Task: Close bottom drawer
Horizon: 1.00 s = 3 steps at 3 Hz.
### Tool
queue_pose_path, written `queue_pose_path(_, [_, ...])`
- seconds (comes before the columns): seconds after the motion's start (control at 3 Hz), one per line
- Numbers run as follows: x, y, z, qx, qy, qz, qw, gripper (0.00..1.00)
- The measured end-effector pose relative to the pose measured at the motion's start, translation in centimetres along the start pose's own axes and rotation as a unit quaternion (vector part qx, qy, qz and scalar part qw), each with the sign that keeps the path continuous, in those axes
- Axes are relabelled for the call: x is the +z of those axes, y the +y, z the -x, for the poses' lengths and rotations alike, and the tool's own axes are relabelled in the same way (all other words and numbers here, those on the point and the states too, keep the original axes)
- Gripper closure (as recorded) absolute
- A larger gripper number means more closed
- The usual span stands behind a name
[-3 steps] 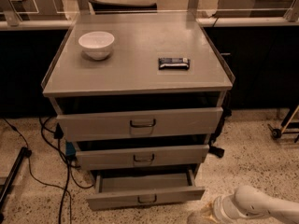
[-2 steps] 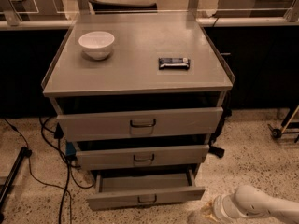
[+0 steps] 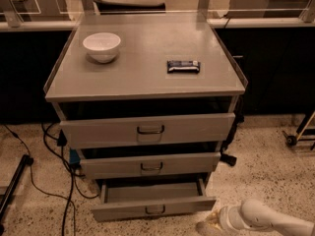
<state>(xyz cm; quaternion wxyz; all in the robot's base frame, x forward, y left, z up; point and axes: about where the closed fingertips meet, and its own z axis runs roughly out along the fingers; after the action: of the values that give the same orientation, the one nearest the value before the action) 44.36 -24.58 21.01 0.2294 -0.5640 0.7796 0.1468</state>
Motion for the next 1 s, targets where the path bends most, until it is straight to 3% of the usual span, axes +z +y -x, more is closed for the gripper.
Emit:
queue_pose_path(0.33, [3.2, -0.7, 0.7, -0.021, -0.043, -0.009, 0.9988, 1.0])
queue_pose_path(0.67, [6.4, -0.8, 2.4, -0.047, -0.096, -0.014, 0.9941, 1.0])
queue_pose_path(1.0, [6.8, -0.8, 2.5, -0.056, -0.098, -0.015, 0.9935, 1.0])
